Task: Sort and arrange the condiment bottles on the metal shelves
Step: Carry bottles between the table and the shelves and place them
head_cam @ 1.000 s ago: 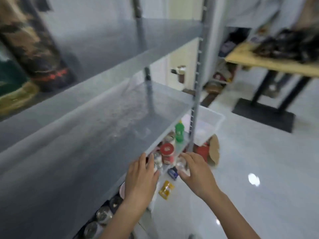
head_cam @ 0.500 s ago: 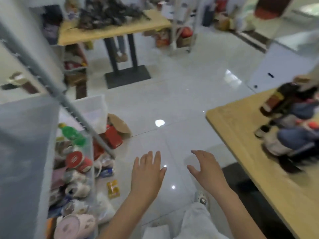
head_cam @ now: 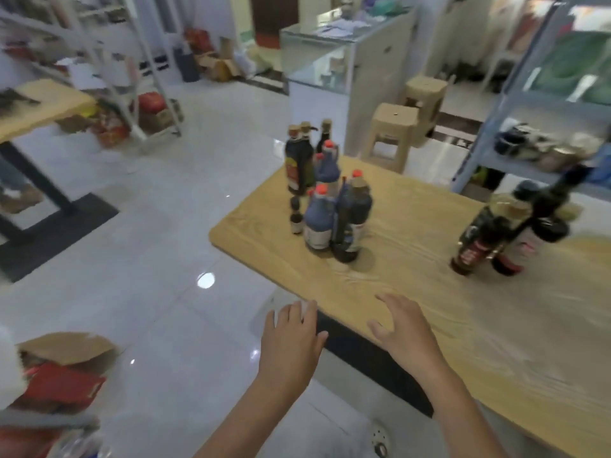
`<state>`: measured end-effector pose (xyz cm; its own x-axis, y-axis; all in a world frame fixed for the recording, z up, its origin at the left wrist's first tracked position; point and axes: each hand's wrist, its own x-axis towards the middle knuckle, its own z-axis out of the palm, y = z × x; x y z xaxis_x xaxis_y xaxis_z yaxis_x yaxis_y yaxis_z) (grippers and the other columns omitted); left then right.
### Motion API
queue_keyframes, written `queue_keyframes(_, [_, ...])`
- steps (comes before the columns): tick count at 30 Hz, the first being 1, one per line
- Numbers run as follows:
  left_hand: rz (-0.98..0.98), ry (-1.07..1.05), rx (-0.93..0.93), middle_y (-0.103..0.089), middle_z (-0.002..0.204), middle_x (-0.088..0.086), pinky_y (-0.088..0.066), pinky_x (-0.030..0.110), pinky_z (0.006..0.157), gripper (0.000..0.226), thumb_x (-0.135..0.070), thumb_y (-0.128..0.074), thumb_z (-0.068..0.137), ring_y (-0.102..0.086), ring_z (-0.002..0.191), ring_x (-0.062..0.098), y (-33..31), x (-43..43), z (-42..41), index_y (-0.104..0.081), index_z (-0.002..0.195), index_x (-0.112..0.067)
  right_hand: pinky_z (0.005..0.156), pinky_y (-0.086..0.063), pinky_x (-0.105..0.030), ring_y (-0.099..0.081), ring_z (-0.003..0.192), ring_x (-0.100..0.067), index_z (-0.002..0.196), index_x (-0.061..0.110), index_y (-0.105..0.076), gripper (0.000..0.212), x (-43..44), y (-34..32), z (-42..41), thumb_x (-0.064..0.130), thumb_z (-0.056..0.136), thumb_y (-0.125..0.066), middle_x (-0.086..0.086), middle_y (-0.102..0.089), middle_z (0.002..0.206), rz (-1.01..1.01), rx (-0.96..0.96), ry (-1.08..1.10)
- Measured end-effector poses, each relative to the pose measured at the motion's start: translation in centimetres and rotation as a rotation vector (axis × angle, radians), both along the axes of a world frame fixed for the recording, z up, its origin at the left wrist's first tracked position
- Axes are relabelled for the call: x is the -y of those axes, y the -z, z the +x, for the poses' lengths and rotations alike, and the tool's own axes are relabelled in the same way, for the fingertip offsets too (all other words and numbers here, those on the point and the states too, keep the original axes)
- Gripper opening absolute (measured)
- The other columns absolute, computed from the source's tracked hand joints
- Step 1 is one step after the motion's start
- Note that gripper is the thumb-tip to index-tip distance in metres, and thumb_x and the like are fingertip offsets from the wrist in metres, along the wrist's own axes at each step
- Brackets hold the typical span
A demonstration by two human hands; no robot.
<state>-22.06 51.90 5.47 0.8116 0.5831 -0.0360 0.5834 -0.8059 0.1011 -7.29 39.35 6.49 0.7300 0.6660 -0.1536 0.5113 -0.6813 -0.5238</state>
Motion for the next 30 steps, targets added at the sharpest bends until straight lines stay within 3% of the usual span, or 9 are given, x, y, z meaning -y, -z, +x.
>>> queue_keyframes(3, [0.019, 0.131, 0.004, -0.071, 0.097, 0.004, -0.056, 0.040, 0.075, 0.055, -0.043, -0.083, 0.062, -0.069, 0.087, 0.022, 0.4, 3.6, 5.9, -0.068, 0.108, -0.016, 0.105, -0.031, -0.027, -0.034, 0.130, -0.012, 0.137, 0.026, -0.042, 0.050, 5.4, 0.2, 4.7, 0.037, 0.090, -0.057, 0.007, -0.044, 0.139, -0.021, -0.010, 0.120])
queue_keyframes(9, [0.014, 0.288, 0.005, -0.072, 0.095, 0.006, -0.057, 0.043, 0.070, 0.057, -0.044, -0.085, 0.061, -0.070, 0.082, 0.024, 1.2, 9.8, 15.3, -0.071, 0.107, -0.014, 0.105, -0.029, -0.029, -0.033, 0.132, -0.017, 0.137, 0.023, -0.042, 0.050, 15.1, 1.3, 12.7, 0.036, 0.091, -0.057, 0.003, -0.043, 0.140, -0.062, -0.060, 0.299])
queue_keyframes(11, [-0.050, 0.316, -0.027, -0.069, 0.109, 0.008, -0.054, 0.044, 0.082, 0.057, -0.045, -0.075, 0.074, -0.067, 0.097, 0.026, 1.0, 11.6, 17.6, -0.063, 0.121, -0.015, 0.106, -0.028, -0.030, -0.033, 0.133, -0.018, 0.137, 0.022, -0.043, 0.050, 17.7, 1.6, 14.5, 0.036, 0.091, -0.056, 0.002, -0.042, 0.142, -0.070, -0.078, 0.356])
queue_keyframes(13, [-0.110, 0.348, -0.076, -0.052, 0.137, 0.007, -0.037, 0.044, 0.104, 0.057, -0.046, -0.049, 0.094, -0.050, 0.125, 0.026, 0.9, 13.2, 19.7, -0.040, 0.142, -0.018, 0.107, -0.028, -0.031, -0.031, 0.135, -0.018, 0.138, 0.022, -0.042, 0.050, 19.9, 1.7, 15.9, 0.035, 0.092, -0.056, 0.003, -0.041, 0.143, -0.061, -0.114, 0.417])
queue_keyframes(15, [-0.096, 0.391, -0.064, -0.036, 0.149, 0.004, -0.025, 0.038, 0.112, 0.057, -0.047, -0.033, 0.099, -0.035, 0.136, 0.023, 1.1, 14.0, 21.5, -0.023, 0.149, -0.020, 0.108, -0.029, -0.032, -0.030, 0.136, -0.018, 0.139, 0.023, -0.041, 0.050, 21.5, 1.8, 16.9, 0.035, 0.092, -0.056, 0.003, -0.040, 0.145, -0.057, -0.153, 0.464])
queue_keyframes(23, [-0.104, 0.418, -0.026, -0.037, 0.147, 0.000, -0.030, 0.033, 0.107, 0.059, -0.047, -0.036, 0.098, -0.037, 0.133, 0.021, 0.9, 12.6, 28.6, -0.020, 0.148, -0.019, 0.106, -0.029, -0.031, -0.028, 0.136, -0.016, 0.140, 0.025, -0.038, 0.051, 22.4, 2.8, 20.5, 0.031, 0.092, -0.056, 0.004, -0.038, 0.145, -0.034, -0.263, 0.527])
queue_keyframes(30, [-0.210, 0.365, 0.025, -0.033, 0.150, 0.002, -0.037, 0.034, 0.104, 0.073, -0.045, -0.048, 0.094, -0.037, 0.134, 0.022, 0.8, 8.7, 35.9, -0.009, 0.151, -0.018, 0.108, -0.029, -0.030, -0.032, 0.135, -0.014, 0.140, 0.026, -0.039, 0.056, 19.3, 3.0, 26.1, 0.030, 0.089, -0.060, 0.005, -0.040, 0.145, 0.023, -0.242, 0.577])
